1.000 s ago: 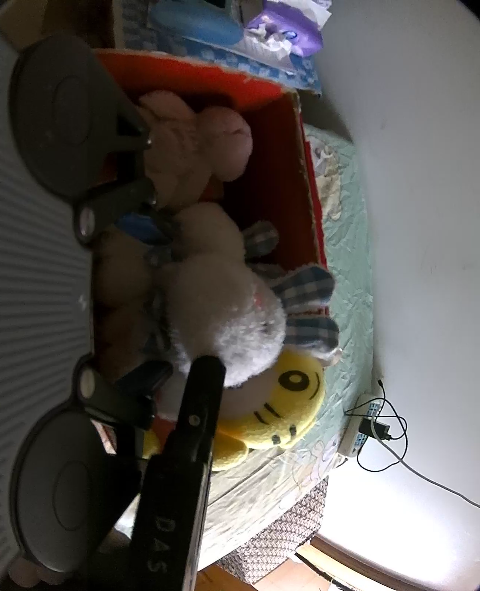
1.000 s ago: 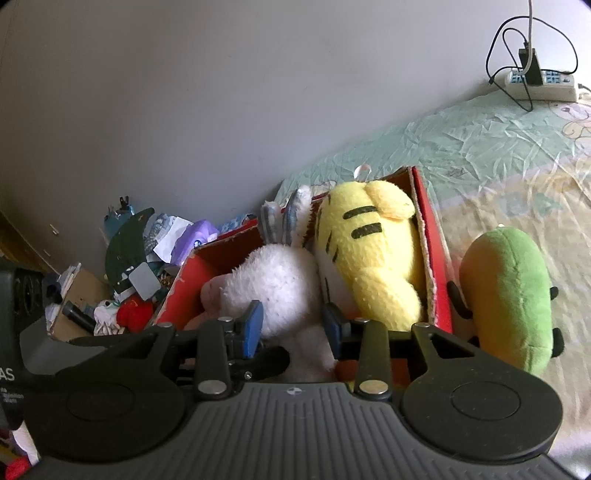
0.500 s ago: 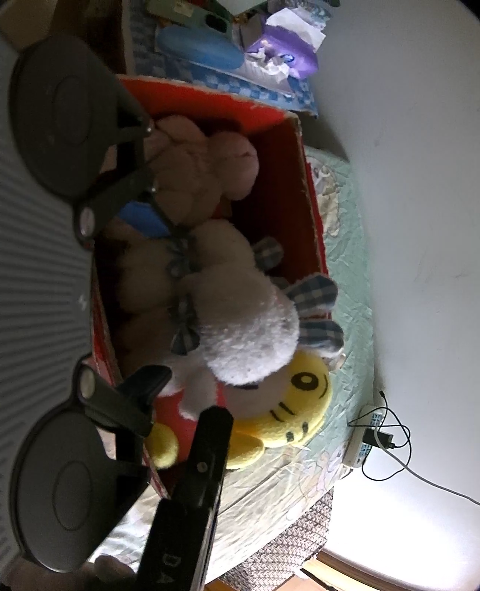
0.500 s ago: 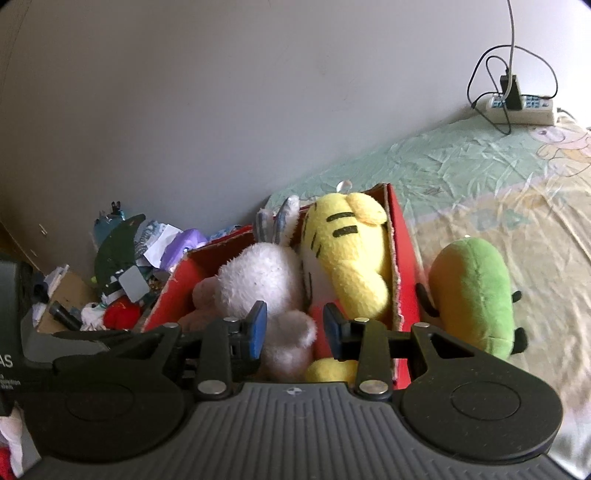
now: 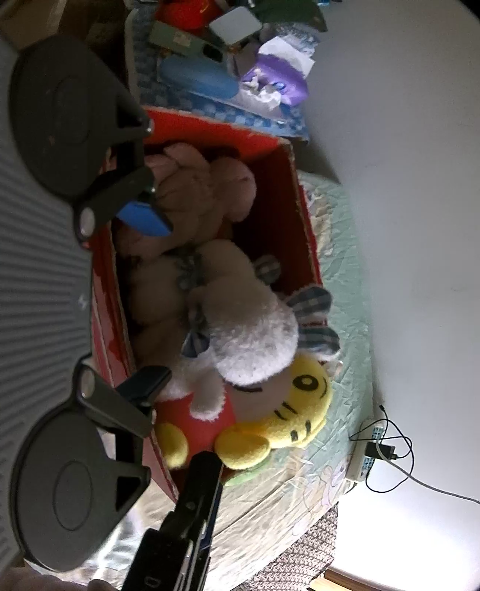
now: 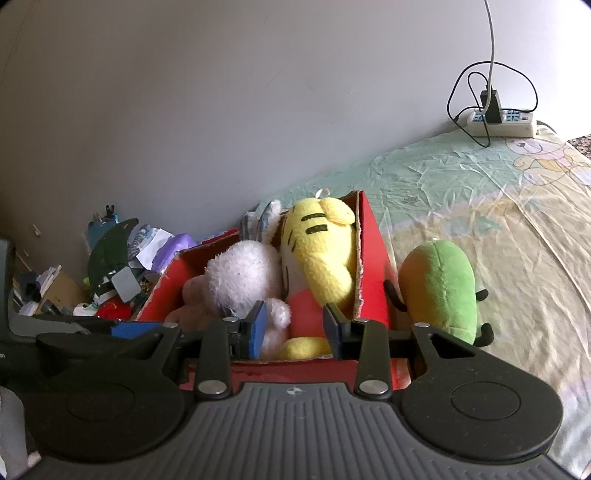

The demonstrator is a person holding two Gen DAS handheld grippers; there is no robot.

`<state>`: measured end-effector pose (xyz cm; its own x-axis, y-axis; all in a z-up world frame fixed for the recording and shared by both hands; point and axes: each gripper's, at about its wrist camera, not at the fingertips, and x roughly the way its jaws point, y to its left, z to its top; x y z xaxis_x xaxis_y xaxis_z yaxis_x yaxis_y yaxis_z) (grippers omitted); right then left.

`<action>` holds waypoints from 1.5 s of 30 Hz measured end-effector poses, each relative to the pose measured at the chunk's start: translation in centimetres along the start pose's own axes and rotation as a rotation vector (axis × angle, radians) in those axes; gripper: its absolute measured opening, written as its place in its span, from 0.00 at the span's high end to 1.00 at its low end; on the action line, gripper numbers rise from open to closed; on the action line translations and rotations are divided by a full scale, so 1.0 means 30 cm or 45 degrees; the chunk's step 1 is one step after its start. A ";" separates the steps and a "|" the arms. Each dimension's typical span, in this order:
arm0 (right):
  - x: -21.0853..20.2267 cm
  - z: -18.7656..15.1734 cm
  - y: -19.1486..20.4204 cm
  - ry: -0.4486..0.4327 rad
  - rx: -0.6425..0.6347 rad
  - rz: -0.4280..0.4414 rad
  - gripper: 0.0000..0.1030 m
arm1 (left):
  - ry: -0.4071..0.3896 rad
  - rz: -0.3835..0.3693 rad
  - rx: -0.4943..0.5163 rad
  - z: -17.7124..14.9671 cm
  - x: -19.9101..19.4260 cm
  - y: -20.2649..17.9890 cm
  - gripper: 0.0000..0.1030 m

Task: Organize objects
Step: 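Move the right gripper out of the box to the green plush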

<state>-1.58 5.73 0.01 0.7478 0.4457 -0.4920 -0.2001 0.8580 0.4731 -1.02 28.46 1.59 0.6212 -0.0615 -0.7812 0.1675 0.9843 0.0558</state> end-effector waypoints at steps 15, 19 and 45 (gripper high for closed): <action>-0.065 0.079 -0.232 0.000 0.031 0.071 0.64 | -0.072 -0.008 -0.047 0.023 -0.084 -0.131 0.28; -0.026 0.108 -0.323 0.040 0.072 0.058 0.64 | -0.109 -0.077 -0.091 0.037 -0.098 -0.183 0.28; 0.161 0.088 -0.461 0.064 -0.628 0.038 0.73 | -0.189 -0.081 -0.202 0.043 -0.139 -0.413 0.27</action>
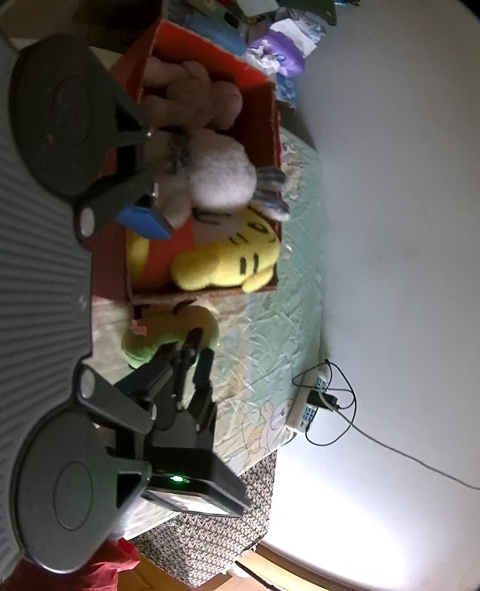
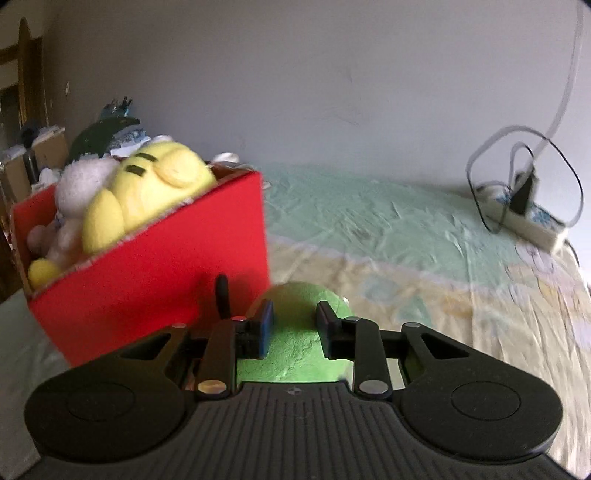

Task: Organize objects
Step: 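Move the right gripper out of the box to the green plush, then grasp the green pickle-shaped plush with the right gripper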

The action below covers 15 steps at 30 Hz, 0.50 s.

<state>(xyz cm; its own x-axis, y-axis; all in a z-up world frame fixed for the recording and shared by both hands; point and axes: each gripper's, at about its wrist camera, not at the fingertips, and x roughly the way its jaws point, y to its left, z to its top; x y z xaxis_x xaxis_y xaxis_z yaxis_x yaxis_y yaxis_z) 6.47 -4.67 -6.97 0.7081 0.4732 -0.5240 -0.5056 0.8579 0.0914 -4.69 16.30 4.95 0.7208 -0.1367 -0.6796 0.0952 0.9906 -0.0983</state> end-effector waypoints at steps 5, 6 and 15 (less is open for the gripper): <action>-0.062 -0.047 -0.099 0.018 0.120 0.017 0.73 | -0.013 -0.030 0.087 0.016 0.026 -0.082 0.27; -0.072 -0.056 -0.113 0.021 0.133 0.010 0.73 | -0.015 -0.049 0.105 0.021 0.034 -0.100 0.27; -0.103 -0.125 -0.277 0.079 0.452 -0.016 0.77 | 0.027 -0.190 0.193 0.077 0.232 -0.232 0.27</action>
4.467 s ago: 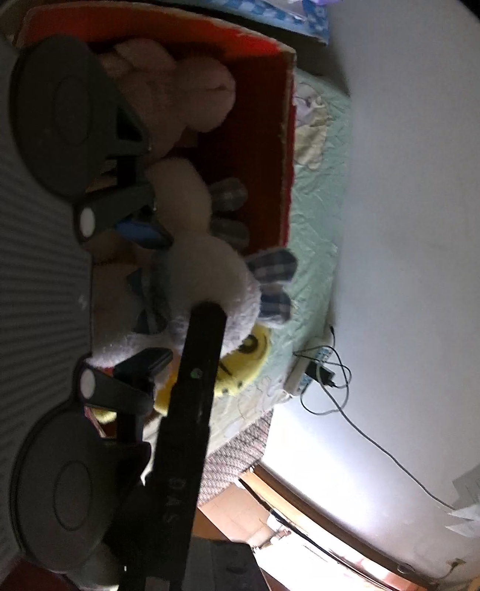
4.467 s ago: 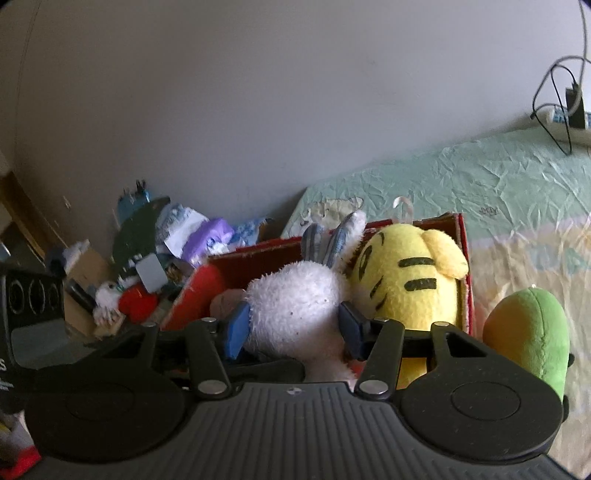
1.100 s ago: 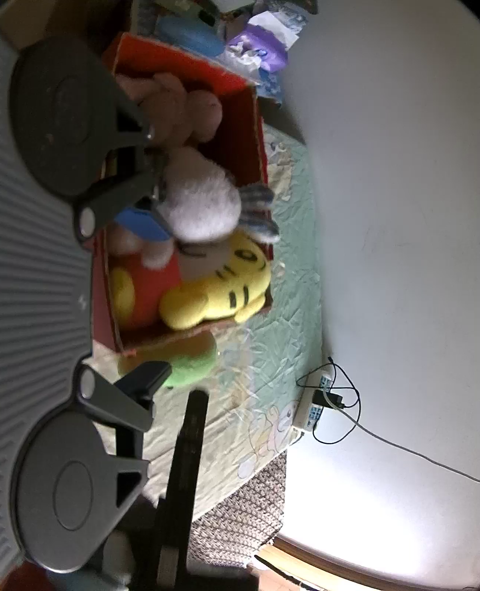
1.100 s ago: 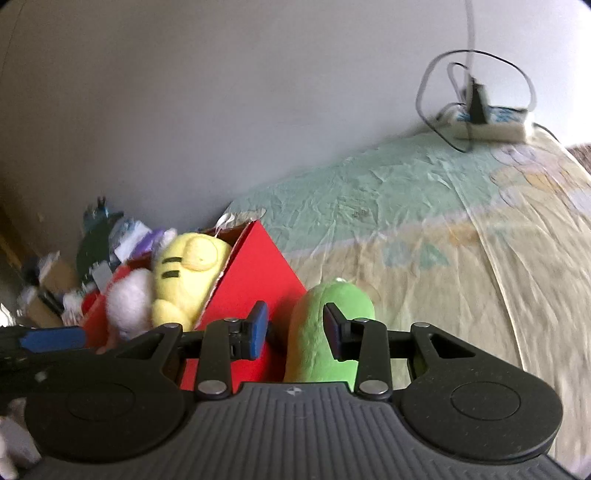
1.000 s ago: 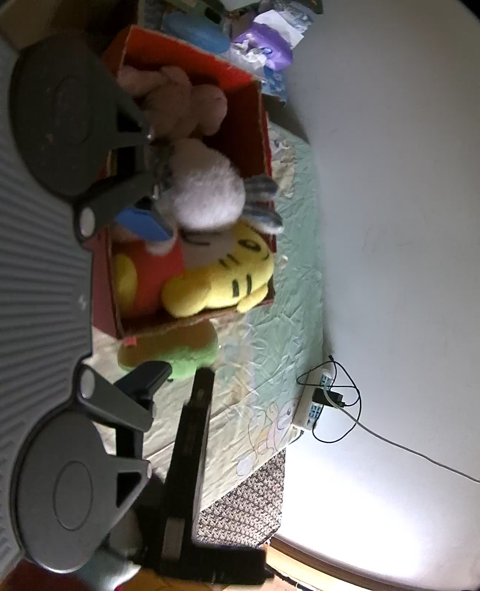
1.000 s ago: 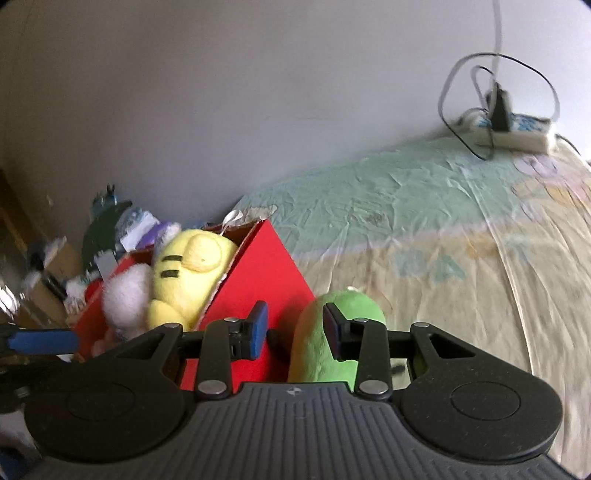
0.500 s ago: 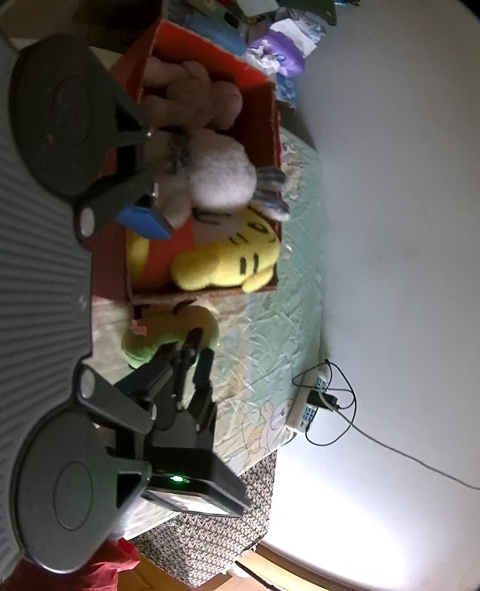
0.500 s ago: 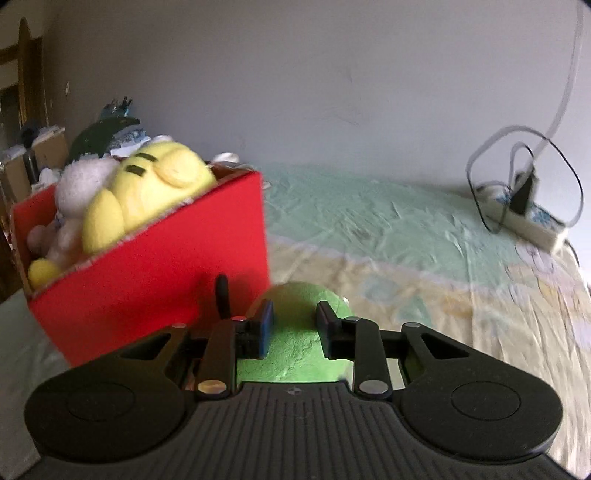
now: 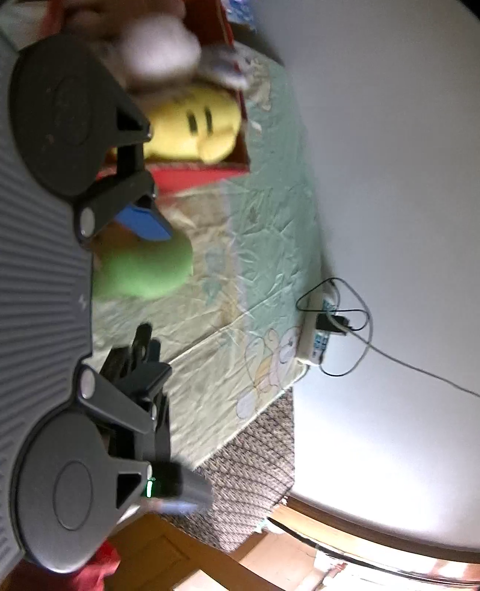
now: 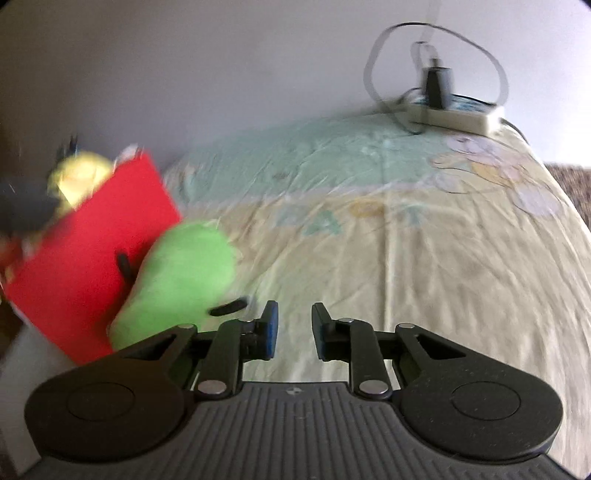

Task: Organize objects
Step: 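Grasp the green pickle-shaped plush with the right gripper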

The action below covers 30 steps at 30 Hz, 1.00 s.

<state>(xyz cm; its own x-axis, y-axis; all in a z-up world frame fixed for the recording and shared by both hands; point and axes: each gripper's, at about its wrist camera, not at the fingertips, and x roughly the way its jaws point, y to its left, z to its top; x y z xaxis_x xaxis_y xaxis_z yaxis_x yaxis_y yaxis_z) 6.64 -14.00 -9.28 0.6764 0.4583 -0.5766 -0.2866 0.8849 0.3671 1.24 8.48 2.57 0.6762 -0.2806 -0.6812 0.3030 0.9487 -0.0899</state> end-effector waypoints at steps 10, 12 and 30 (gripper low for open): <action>0.078 0.028 -0.077 0.128 0.388 0.413 0.72 | 0.106 -0.023 -0.038 -0.022 0.112 -0.014 0.29; 0.106 0.033 -0.063 0.143 0.432 0.486 0.70 | 0.122 -0.016 -0.054 -0.031 0.111 -0.006 0.29; 0.182 0.034 -0.002 0.216 0.499 0.579 0.57 | 0.131 0.037 -0.154 -0.083 0.032 0.054 0.23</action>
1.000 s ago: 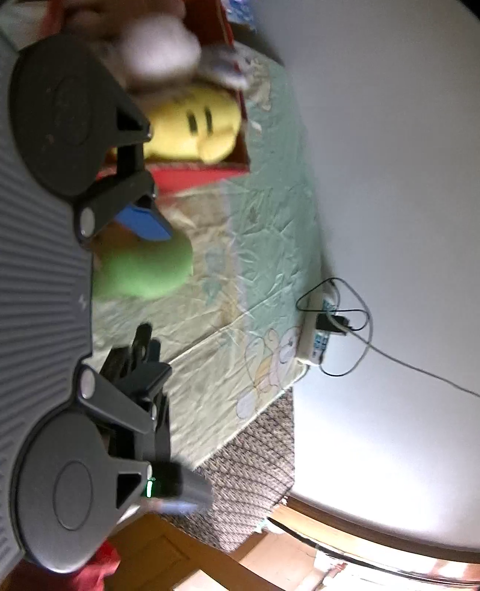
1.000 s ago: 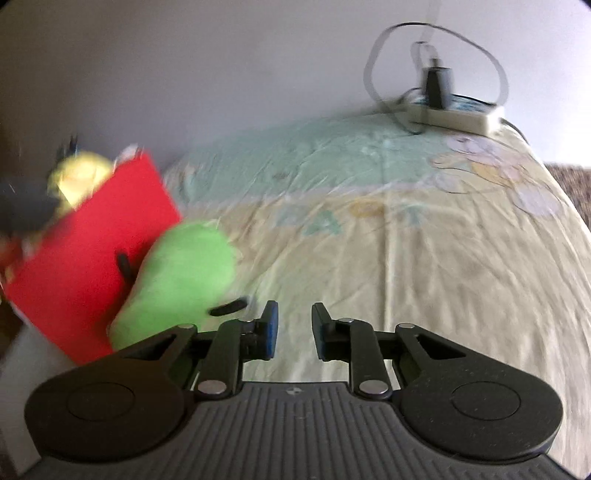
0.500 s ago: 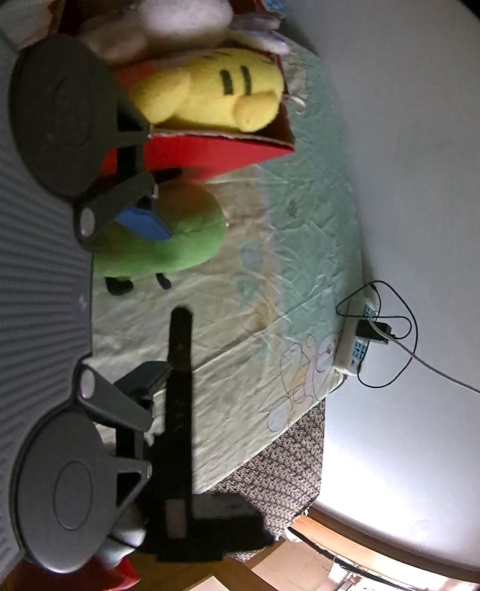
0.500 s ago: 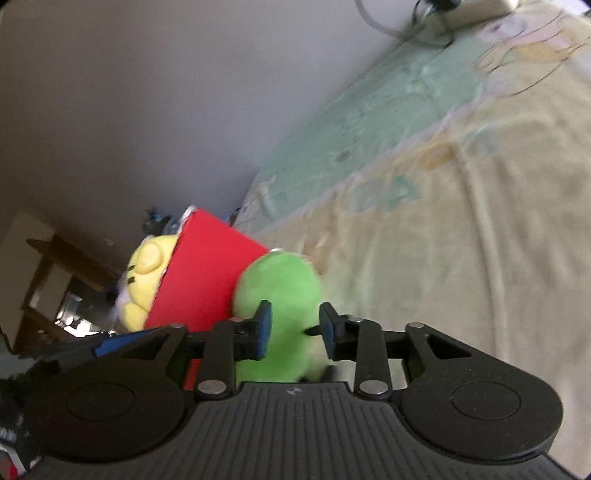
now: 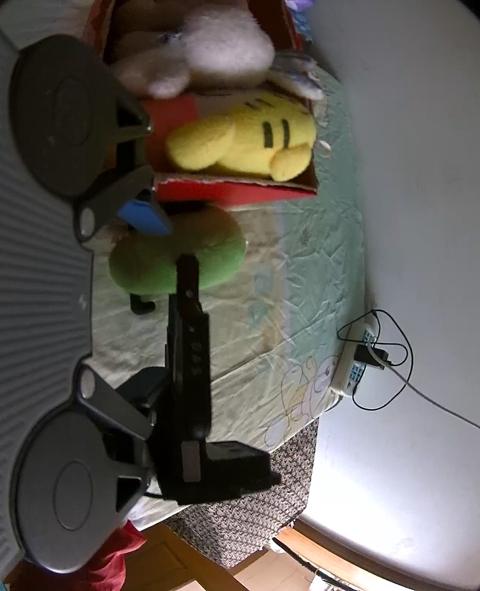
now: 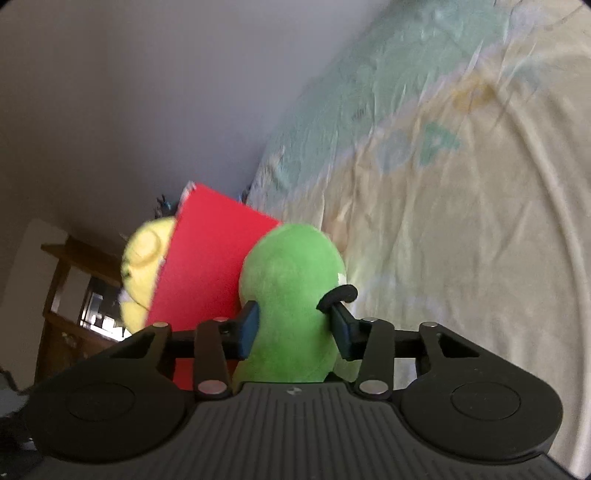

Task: Organize objects
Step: 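Grasp the green pickle-shaped plush with the right gripper, then lift the green plush off the bed with the right gripper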

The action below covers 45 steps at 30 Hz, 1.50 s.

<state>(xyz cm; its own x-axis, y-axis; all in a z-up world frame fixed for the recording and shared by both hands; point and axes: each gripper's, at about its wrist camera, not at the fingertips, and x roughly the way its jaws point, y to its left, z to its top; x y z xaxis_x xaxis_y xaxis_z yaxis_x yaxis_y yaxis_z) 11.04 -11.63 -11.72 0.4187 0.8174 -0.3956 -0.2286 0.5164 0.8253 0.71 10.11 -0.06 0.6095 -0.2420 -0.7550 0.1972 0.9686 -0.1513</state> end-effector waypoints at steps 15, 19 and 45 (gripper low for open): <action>-0.214 -0.107 0.171 -0.024 -0.590 -0.447 0.55 | 0.035 -0.200 0.058 -0.046 -0.001 -0.068 0.22; -0.210 -0.118 0.178 -0.021 -0.487 -0.311 0.55 | 0.045 -0.179 0.052 -0.079 -0.023 -0.051 0.22; -0.147 -0.177 0.027 0.200 0.000 -0.062 0.53 | 0.192 -0.145 -0.115 -0.222 0.058 0.047 0.22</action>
<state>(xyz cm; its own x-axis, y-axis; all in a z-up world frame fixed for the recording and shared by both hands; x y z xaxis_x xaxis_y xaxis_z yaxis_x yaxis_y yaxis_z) 4.33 -13.46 -11.43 0.2866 0.8214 -0.4930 -0.2112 0.5561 0.8038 -3.06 11.42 -5.83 0.4643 -0.3455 -0.8155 0.1845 0.9383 -0.2925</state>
